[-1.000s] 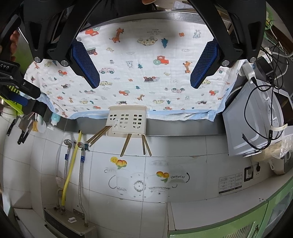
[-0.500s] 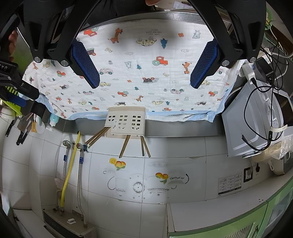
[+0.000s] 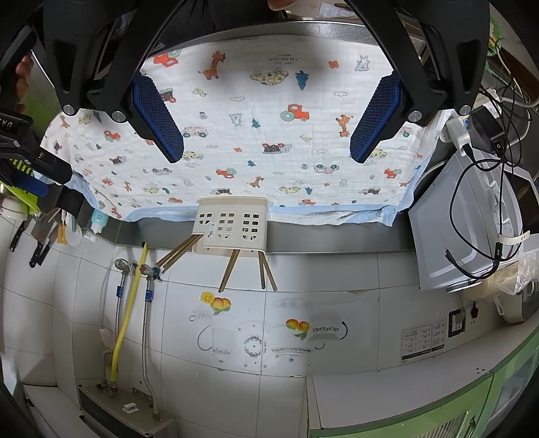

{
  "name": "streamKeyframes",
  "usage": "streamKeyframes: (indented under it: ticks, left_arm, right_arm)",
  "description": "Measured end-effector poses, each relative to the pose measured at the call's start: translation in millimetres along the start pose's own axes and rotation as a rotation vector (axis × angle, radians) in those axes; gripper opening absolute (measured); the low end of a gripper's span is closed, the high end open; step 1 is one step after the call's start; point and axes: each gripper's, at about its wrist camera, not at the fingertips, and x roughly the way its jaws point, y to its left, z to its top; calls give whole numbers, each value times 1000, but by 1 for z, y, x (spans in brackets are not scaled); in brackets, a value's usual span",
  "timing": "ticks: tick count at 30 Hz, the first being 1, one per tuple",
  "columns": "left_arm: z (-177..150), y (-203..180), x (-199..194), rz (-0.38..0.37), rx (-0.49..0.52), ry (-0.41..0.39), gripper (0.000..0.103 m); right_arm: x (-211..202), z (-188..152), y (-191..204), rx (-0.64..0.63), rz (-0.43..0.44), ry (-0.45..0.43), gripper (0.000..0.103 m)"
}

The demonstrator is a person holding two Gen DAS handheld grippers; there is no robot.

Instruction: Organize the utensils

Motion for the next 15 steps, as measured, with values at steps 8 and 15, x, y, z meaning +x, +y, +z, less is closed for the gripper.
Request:
streamKeyframes:
  ticks: [8, 15]
  left_arm:
    - [0, 0, 0, 1, 0, 0, 98]
    - [-1, -1, 1, 1, 1, 1, 98]
  right_arm:
    - [1, 0, 0, 0, 1, -1, 96]
    - [1, 0, 1, -2, 1, -1, 96]
